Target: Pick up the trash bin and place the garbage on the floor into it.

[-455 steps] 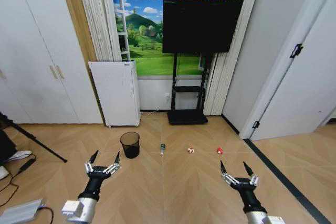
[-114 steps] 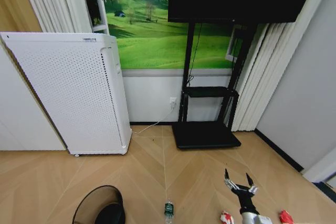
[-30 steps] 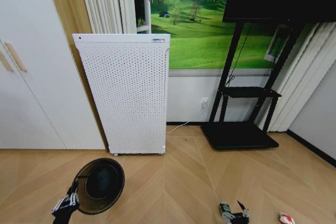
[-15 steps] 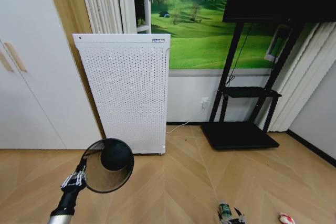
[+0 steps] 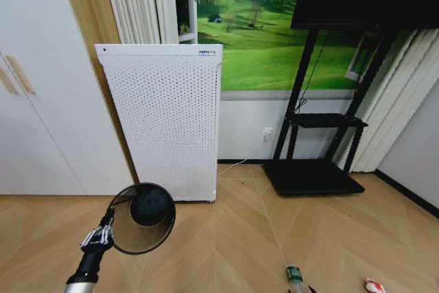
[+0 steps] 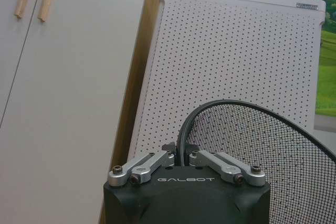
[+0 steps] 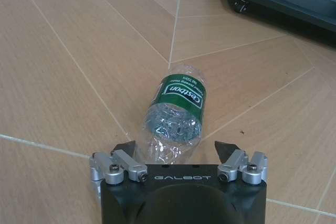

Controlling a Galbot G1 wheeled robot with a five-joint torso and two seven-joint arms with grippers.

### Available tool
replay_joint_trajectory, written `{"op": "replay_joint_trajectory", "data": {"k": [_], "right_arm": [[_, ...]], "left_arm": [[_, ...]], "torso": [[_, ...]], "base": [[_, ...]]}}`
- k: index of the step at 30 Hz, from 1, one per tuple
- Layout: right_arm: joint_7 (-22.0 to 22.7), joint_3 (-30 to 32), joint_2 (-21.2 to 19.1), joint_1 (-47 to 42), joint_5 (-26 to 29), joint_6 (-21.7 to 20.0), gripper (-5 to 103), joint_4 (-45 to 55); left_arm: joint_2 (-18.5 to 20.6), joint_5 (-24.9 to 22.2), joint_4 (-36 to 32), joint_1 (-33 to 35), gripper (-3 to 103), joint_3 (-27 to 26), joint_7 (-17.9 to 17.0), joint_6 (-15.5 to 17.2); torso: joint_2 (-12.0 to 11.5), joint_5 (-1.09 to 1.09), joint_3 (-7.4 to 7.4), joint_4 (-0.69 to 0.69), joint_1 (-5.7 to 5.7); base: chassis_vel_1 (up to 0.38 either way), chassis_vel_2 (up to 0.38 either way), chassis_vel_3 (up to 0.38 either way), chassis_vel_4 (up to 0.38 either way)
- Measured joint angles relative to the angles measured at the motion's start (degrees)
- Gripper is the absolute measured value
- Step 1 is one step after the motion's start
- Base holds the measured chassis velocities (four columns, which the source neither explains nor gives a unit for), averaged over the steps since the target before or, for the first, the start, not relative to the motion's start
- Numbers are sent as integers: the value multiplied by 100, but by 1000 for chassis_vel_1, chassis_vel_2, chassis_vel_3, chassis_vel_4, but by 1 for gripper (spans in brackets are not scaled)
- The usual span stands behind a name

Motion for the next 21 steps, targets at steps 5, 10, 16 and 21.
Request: {"op": "replay_joint_trajectory", "data": {"k": [5, 10, 16, 21], "right_arm": [[-76, 0, -27, -18, 152, 42, 66, 49], [-145, 1, -31, -61, 281, 53, 50, 136], [-297, -2, -41, -288, 922, 206, 30, 618], [-480, 49, -83, -581, 1480, 530, 25, 1365]], "left_arm": [[-22, 103, 38, -30, 6, 34, -3, 4], [-35, 180, 71, -57, 6, 65, -11, 16], [5, 332, 187, -191, 6, 164, -20, 67], [177, 552, 395, -534, 6, 378, -172, 261]], "torso": [[0, 2, 0, 0, 0], [0, 2, 0, 0, 0], [0, 2, 0, 0, 0], [0, 0, 0, 1, 0]], "base": [[0, 0, 0, 0], [0, 0, 0, 0], [0, 0, 0, 0], [0, 0, 0, 0]]}}
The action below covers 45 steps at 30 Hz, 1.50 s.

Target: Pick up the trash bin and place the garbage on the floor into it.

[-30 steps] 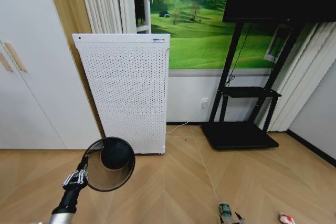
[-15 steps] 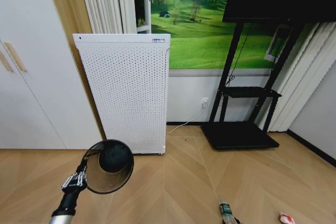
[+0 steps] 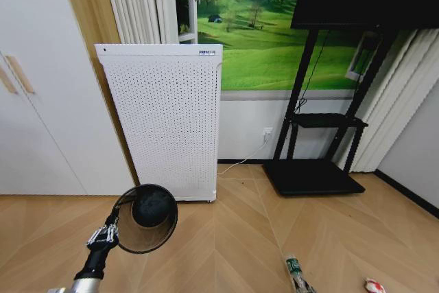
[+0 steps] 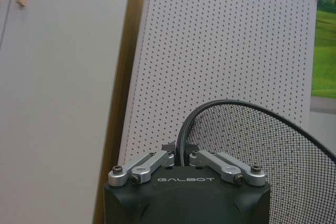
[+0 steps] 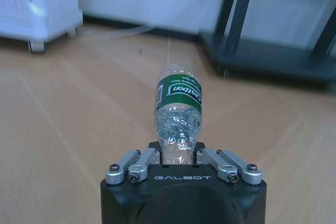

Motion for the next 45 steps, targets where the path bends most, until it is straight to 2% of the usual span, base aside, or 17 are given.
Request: {"op": "replay_joint_trajectory", "data": {"k": [3, 5, 7, 8, 10, 12, 14, 15, 17, 18, 20, 21, 24, 28, 32, 37, 45], "right_arm": [[-177, 90, -21, -202, 306, 226, 25, 521], [-264, 147, -28, -280, 412, 346, 25, 782], [-424, 92, -102, -319, 574, 455, 25, 1240], [-424, 92, -102, -319, 574, 455, 25, 1240], [-549, -50, -157, -410, 853, 530, 25, 1704], [-583, -73, -157, -485, 978, 558, 25, 1852], [-741, -82, -143, -747, 1260, 680, 25, 2318], [-741, -82, -143, -747, 1260, 680, 25, 2318], [-936, -17, -118, -988, 1464, 815, 25, 2778], [-936, -17, -118, -988, 1464, 815, 25, 2778], [-1208, 75, -102, -1291, 1750, 937, 25, 3213], [-1208, 75, -102, -1291, 1750, 937, 25, 3213], [-1691, 114, -100, -1645, 1993, 1027, 25, 3686], [-1895, -7, -113, -1694, 1993, 1051, 25, 3804], [-2229, -379, -174, -1608, 1796, 986, 25, 3895], [-2261, -633, -300, -1407, 1638, 893, 25, 3832], [-2256, -889, -391, -1177, 1573, 807, 25, 3712]], "left_arm": [[202, 88, 203, -373, 6, 318, -140, 183], [307, -31, 321, -574, 6, 563, -256, 326], [366, -349, 505, -838, 6, 968, -452, 593], [366, -349, 505, -838, 6, 968, -452, 593], [405, -363, 876, -1138, 6, 1418, -488, 641], [437, -343, 1039, -1273, 6, 1625, -488, 655], [468, -380, 1619, -1746, 6, 2292, -466, 702], [468, -380, 1619, -1746, 6, 2292, -466, 702], [386, -520, 2116, -2209, 6, 2815, -466, 758], [386, -520, 2116, -2209, 6, 2815, -466, 758], [221, -747, 2638, -2690, 6, 3271, -454, 837], [221, -747, 2638, -2690, 6, 3271, -454, 837], [-12, -837, 3249, -3193, 6, 3866, -400, 942], [-125, -723, 3409, -3339, 6, 4110, -393, 976], [-218, -606, 3455, -3434, 6, 4670, -465, 1064], [-220, -515, 3208, -3289, 6, 4951, -494, 1101], [-214, -294, 2939, -2942, 6, 5010, -432, 1112]], "torso": [[0, 1, 0, -1, 0], [0, 1, 0, -3, 0], [0, 1, 1, -3, 1], [0, 1, 1, -3, 1], [0, 4, 0, 7, 0], [0, 5, 1, 2, 0], [0, -1, 1, -2, 1], [0, -1, 1, -2, 1], [-1, 5, 0, -2, 0], [-1, 5, 0, -2, 0], [0, 2, 1, -1, 1], [0, 2, 1, -1, 1], [0, 0, 1, -4, 1], [0, 4, 0, -3, 1], [0, 4, 0, 0, 0], [0, 3, 0, -1, 0], [0, 2, 0, 0, 0]], "base": [[0, 0, 0, 0], [0, 0, 0, 0], [0, 0, 0, 0], [0, 0, 0, 0], [0, 0, 0, 0], [0, 0, 0, 0], [0, 0, 0, 0], [0, 0, 0, 0], [0, 0, 0, 0], [0, 0, 0, 0], [0, 0, 0, 0], [0, 0, 0, 0], [0, 0, 0, 0], [0, 0, 0, 0], [0, 0, 0, 0], [0, 0, 0, 0], [0, 0, 0, 0]]}}
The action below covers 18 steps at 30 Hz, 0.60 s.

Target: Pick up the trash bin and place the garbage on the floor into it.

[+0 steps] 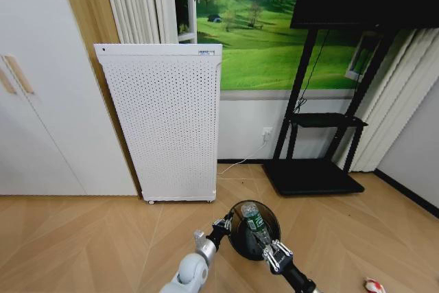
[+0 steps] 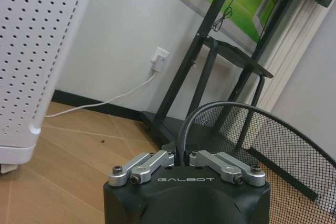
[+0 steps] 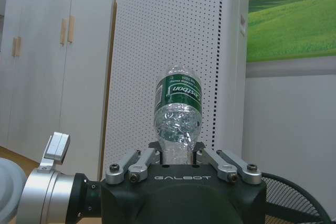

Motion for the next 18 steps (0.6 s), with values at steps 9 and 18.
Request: {"op": "replay_joint_trajectory", "data": {"k": [9, 18], "right_arm": [[136, -208, 95, 155, -112, -121, 25, -33], [198, -116, 104, 154, -187, -119, 48, -70]], "left_arm": [[93, 36, -415, 467, 6, -78, 31, -2], [223, -38, -728, 745, 6, -128, 24, -15]], "torso": [[0, 13, 0, -6, 0], [0, 11, 0, -1, 0]], "base": [[0, 0, 0, 0], [0, 0, 0, 0]]}}
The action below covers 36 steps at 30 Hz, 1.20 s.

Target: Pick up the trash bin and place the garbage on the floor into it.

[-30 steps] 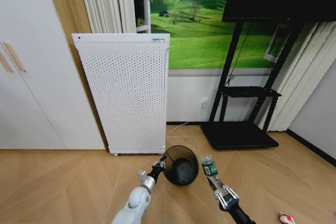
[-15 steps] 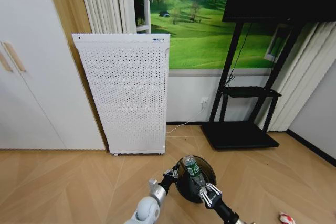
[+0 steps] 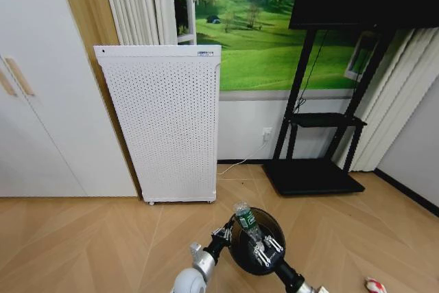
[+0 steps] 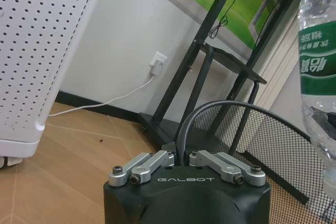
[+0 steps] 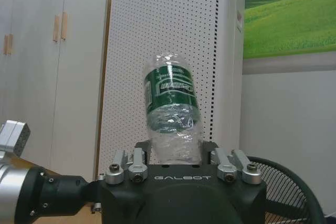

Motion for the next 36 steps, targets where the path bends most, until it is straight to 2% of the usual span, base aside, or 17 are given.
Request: {"op": "replay_joint_trajectory", "data": {"k": [3, 4, 5, 6, 8, 9, 10, 12, 13, 15, 17, 18, 21, 22, 24, 27, 36], "right_arm": [[37, 15, 17, -27, 0, 9, 65, 8], [37, 15, 17, -27, 0, 9, 65, 8], [55, 21, 22, -31, 3, 19, 70, 9], [60, 22, 24, -33, 4, 24, 76, 9], [68, 25, 26, -34, 5, 28, 76, 9], [75, 29, 26, -36, 7, 31, 82, 10], [75, 29, 26, -36, 7, 31, 82, 10], [97, 50, 23, -45, 31, 46, 96, 20], [102, 58, 20, -53, 62, 55, 99, 24], [123, 59, 25, -57, 94, 59, 99, 28], [583, 67, 98, -7, 239, 84, 100, -20], [583, 67, 98, -7, 239, 84, 100, -20], [1175, 187, 27, 271, -2, 69, 100, -343], [1175, 187, 27, 271, -2, 69, 100, -343], [1457, 273, -34, 435, -175, 39, 100, -521], [1964, 405, -231, 641, -147, -187, 100, -823], [2060, 509, -373, 823, 60, -228, 100, -1587]], "left_arm": [[96, -33, -100, 128, 6, -97, -2, 0], [96, -33, -100, 128, 6, -97, -2, 0], [143, -39, -132, 190, 6, -159, -3, 0], [158, -45, -143, 210, 6, -178, -3, 0], [185, -56, -166, 241, 6, -201, -4, 0], [206, -66, -182, 259, 6, -210, -4, 0], [206, -66, -182, 259, 6, -210, -4, 0], [371, -144, -307, 361, 6, -392, -1, 1], [462, -176, -398, 437, 6, -517, -2, 2], [497, -203, -455, 478, 6, -576, -1, 11], [502, -316, -657, 650, 6, -1031, -29, 27], [502, -316, -657, 650, 6, -1031, -29, 27], [502, -388, -802, 789, 6, -1367, -23, 27], [502, -388, -802, 789, 6, -1367, -23, 27], [506, -435, -875, 847, 6, -1508, -14, 28], [518, -558, -1039, 989, 6, -1799, -6, 31], [387, -719, -1199, 1179, 6, -2244, 5, 32]], "torso": [[0, -21, 0, 4, 0], [0, -21, 0, 4, 0], [0, -33, 0, 8, 0], [0, -34, 0, 9, 0], [0, -36, 0, 10, 0], [0, -37, 0, 11, 0], [0, -37, 0, 11, 0], [0, -24, 0, 3, 0], [0, -20, 0, 4, 0], [0, -20, 0, 2, 0], [0, -16, 0, 0, 0], [0, -16, 0, 0, 0], [0, -13, 0, 0, 0], [0, -13, 0, 0, 0], [0, -13, 0, 1, 0], [0, -12, 0, 1, 0], [0, -11, 0, -1, 0]], "base": [[0, 0, 0, 0], [0, 0, 0, 0], [0, 0, 0, 0], [0, 0, 0, 0], [0, 0, 0, 0], [0, 0, 0, 0], [0, 0, 0, 0], [0, 0, 0, 0], [0, 0, 0, 0], [0, 0, 0, 0], [0, 0, 0, 0], [0, 0, 0, 0], [0, 0, 0, 0], [0, 0, 0, 0], [0, 0, 0, 0], [0, 0, 0, 0], [0, 0, 0, 0]]}}
